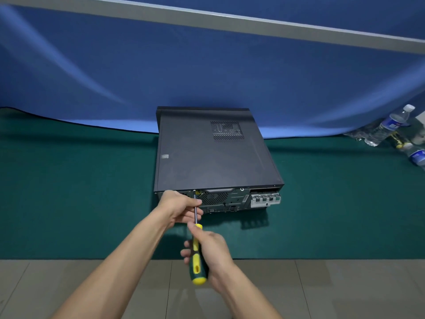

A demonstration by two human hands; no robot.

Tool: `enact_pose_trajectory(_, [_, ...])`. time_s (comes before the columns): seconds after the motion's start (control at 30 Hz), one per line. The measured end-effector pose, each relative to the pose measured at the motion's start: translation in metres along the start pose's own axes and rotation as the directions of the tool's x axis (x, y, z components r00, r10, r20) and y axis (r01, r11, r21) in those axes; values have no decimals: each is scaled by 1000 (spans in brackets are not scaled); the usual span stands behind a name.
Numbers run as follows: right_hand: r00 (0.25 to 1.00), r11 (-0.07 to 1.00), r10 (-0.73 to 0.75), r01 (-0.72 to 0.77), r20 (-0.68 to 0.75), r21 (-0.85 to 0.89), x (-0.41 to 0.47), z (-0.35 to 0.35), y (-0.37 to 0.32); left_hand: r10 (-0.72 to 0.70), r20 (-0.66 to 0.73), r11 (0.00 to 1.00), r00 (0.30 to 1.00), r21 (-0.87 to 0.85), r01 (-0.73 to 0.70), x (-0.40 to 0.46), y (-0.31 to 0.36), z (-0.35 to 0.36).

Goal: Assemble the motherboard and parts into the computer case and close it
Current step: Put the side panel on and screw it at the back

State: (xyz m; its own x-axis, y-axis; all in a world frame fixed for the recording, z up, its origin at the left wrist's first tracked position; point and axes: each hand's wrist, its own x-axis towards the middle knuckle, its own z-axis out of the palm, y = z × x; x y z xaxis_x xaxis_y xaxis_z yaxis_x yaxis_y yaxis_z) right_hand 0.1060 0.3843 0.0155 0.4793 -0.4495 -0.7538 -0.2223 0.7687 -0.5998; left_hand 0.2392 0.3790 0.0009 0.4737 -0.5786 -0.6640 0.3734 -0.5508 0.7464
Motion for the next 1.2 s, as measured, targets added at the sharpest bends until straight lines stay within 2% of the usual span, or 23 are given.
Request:
enact_pose_trajectory(0.1, [996,995,-52,45,-70,-90,3,4,2,20,-25,999,999,41,-19,1,-2,0])
enact_pose_trajectory(0.17, [1000,1000,3,-3,-12,5,2,6,2,-48,91,999,995,14,47,-1,0,-4])
enact_pose_trajectory(0.23, [991,982,72,-90,111,164,0,3,1,-102,220,993,970,-41,114,-3,2,-9])
enact_pose_trajectory(0.3, [980,963,107,-143,166,228,-2,0,0,-95,231,993,968,-41,107,-2,2,-12])
enact_pose_trajectory(0.37, [990,983,100,-114,98,143,-2,-2,0,-78,191,995,978,-51,89,-1,-1,-11])
enact_pose_trajectory(0.43, [999,997,28,-30,-33,-69,-2,-1,3,-76,157,992,985,-87,90,1,-4,-8])
enact_pose_trajectory(0.5, [990,980,-54,28,-131,-195,0,1,8,-72,119,992,990,-97,83,2,-8,-6])
enact_pose_trajectory(0.57, [992,994,-30,17,-125,-104,3,2,9,-45,71,992,996,-114,53,3,-11,-4])
enact_pose_trajectory(0.6, [997,999,32,-31,-63,20,3,3,7,-28,65,990,997,-135,37,3,-12,-5])
enact_pose_trajectory(0.67, [982,940,142,-173,124,296,1,2,1,-19,139,982,990,-185,45,0,-12,-6])
enact_pose_trajectory(0.7, [972,912,152,-208,180,354,1,0,0,-32,202,979,979,-190,71,-2,-12,-7])
enact_pose_trajectory(0.77, [972,936,139,-192,192,294,0,-4,2,-57,266,981,962,-165,104,-5,-12,-8])
enact_pose_trajectory(0.8, [980,965,127,-158,153,207,0,-5,5,-59,257,983,965,-151,101,-5,-12,-8])
enact_pose_trajectory(0.87, [998,998,64,-63,21,-30,-2,-1,10,-44,201,992,979,-107,66,-6,-10,-6])
enact_pose_trajectory(0.93, [993,976,-43,18,-111,-218,0,2,16,-22,137,997,990,-75,33,-6,-11,-3])
enact_pose_trajectory(1.0, [977,967,-102,54,-186,-249,3,4,20,-9,87,998,996,-61,14,-6,-12,-1])
enact_pose_trajectory(1.07, [990,997,-23,13,-137,-80,4,3,19,12,41,999,999,-51,-10,-7,-12,1])
enact_pose_trajectory(1.13, [987,955,136,-152,81,253,2,1,13,46,-3,997,999,-70,-46,-7,-11,4])
enact_pose_trajectory(1.17, [970,905,158,-217,184,366,1,0,12,56,-19,995,998,-81,-57,-8,-11,5])
enact_pose_trajectory(1.2, [960,885,155,-240,235,398,-1,-2,12,59,-25,995,998,-80,-61,-8,-10,7])
